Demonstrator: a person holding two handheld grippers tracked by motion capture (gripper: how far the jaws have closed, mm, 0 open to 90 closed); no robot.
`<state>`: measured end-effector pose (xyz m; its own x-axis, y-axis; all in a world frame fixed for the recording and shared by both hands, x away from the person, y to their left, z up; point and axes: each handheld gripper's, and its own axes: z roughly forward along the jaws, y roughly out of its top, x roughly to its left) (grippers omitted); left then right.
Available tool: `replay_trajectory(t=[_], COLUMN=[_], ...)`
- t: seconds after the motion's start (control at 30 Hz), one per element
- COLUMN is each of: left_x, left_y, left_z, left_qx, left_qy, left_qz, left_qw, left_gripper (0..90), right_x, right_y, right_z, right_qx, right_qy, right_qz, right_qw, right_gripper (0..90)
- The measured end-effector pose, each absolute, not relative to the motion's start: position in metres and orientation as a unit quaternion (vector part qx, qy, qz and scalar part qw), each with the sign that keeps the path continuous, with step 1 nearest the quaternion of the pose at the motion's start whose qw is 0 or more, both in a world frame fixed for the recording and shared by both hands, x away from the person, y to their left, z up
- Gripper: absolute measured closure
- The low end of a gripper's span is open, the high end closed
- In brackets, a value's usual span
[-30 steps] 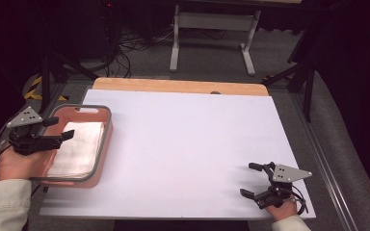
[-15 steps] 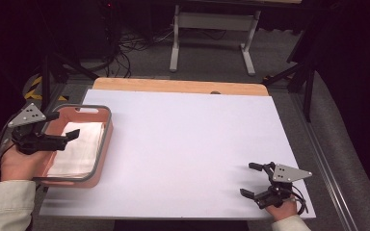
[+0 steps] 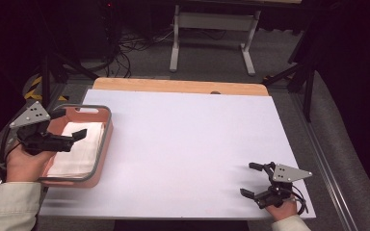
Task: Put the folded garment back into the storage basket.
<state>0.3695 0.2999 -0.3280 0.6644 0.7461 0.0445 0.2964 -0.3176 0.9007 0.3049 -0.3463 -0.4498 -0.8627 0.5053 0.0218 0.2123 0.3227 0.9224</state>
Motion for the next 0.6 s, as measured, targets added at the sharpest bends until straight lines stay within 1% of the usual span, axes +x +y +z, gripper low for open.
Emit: replay_trajectory(t=[0.27, 0.6], left_x=[0.367, 0.358], left_y=[0.286, 0.259], left_z=[-0.326, -0.327], left_qx=[0.772, 0.758], left_qy=[0.322, 0.295], left_qz=[0.231, 0.201], left_qw=[0.497, 0.546], left_gripper=[2.0, 1.9], right_x=[0.305, 0.305], right_y=[-0.346, -0.346], right_z=[-0.450, -0.450], right_qx=[0.224, 0.222], right_qy=[0.802, 0.802], right_qz=[0.537, 0.537], right_qw=[0.136, 0.136], right_gripper=[2.4, 2.4])
